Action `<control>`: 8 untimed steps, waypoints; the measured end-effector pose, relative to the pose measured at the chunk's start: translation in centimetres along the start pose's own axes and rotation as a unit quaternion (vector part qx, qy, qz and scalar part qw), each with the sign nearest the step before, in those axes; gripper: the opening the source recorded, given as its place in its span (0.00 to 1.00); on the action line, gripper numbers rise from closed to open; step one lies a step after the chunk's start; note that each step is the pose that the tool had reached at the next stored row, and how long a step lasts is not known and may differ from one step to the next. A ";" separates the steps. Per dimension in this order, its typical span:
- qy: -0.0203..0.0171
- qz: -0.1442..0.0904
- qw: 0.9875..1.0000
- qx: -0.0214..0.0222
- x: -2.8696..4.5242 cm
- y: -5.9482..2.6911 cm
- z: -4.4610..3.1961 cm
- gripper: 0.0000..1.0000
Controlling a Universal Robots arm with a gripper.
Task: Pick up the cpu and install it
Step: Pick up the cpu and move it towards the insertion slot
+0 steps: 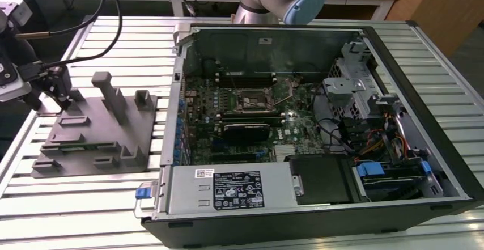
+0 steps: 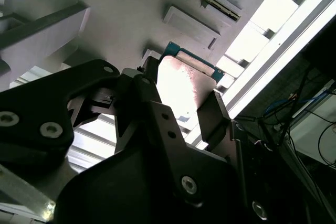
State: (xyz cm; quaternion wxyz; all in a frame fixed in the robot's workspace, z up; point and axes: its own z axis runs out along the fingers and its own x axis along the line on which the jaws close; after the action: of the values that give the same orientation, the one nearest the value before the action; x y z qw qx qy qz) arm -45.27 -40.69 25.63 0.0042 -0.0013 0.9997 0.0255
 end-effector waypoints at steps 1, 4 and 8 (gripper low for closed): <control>0.000 0.000 1.000 0.000 0.00 0.00 -0.02 0.54; 0.000 0.000 1.000 0.000 0.00 0.01 -0.09 0.54; 0.000 0.000 1.000 0.000 0.00 0.03 -0.20 0.54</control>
State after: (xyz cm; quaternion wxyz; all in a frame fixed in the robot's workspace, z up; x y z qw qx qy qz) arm -45.28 -40.67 25.82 0.0042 -0.0013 0.9997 0.0255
